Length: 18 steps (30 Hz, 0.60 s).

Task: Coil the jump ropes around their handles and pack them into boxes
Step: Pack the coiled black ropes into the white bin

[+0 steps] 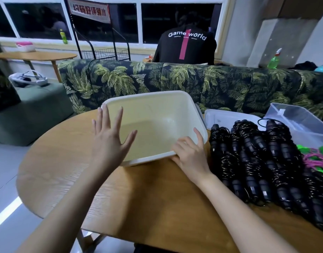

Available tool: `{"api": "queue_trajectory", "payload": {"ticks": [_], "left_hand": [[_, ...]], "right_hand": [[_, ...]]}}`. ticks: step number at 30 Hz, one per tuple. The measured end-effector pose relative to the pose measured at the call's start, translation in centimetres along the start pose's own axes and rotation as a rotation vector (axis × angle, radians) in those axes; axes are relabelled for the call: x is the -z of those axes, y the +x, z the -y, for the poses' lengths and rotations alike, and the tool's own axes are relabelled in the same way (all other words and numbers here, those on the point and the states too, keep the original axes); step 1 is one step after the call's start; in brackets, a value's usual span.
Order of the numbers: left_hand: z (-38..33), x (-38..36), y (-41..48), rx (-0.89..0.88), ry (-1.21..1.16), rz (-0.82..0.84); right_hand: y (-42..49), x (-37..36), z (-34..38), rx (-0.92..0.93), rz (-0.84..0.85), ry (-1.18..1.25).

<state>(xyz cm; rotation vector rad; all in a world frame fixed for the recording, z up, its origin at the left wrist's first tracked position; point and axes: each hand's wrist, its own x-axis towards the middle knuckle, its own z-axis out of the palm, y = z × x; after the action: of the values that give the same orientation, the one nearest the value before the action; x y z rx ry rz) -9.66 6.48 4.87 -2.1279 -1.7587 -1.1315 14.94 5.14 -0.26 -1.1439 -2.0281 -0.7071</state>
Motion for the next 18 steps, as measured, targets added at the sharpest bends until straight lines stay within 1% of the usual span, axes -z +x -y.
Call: {"api": "queue_trajectory", "payload": {"ticks": [3,5,7,9,10,12,13,15,18], "left_hand": [[0.0,-0.2,-0.1,0.023,0.055,0.018],[-0.1,-0.2,-0.2,0.02,0.055,0.009],[-0.2,-0.2,-0.3,0.021,0.06,0.006],[-0.3,-0.2,-0.4,0.024,0.063,0.008],[-0.4,-0.3,-0.3,0.027,0.066,0.009],[-0.6,-0.3,-0.2,0.038,0.067,0.018],[-0.7,-0.3,-0.2,0.043,0.063,0.021],[-0.9,-0.3,-0.2,0.048,0.05,0.022],[-0.9,-0.2,0.0,0.054,0.05,0.027]], "right_hand": [[0.0,0.7,-0.5,0.026,0.057,0.128],[-0.3,2.0,-1.0,-0.016,0.091,0.186],[-1.2,3.7,-1.7,-0.118,0.083,0.135],[-2.4,5.7,-2.4,-0.309,0.097,0.011],[-3.1,6.7,-2.8,-0.435,0.138,-0.058],[-4.3,8.4,-3.4,-0.672,0.278,-0.192],[-4.9,9.0,-3.5,-0.748,0.356,-0.261],[-5.8,9.6,-3.3,-0.808,0.505,-0.382],[-6.8,9.1,-2.3,-0.82,0.692,-0.478]]}}
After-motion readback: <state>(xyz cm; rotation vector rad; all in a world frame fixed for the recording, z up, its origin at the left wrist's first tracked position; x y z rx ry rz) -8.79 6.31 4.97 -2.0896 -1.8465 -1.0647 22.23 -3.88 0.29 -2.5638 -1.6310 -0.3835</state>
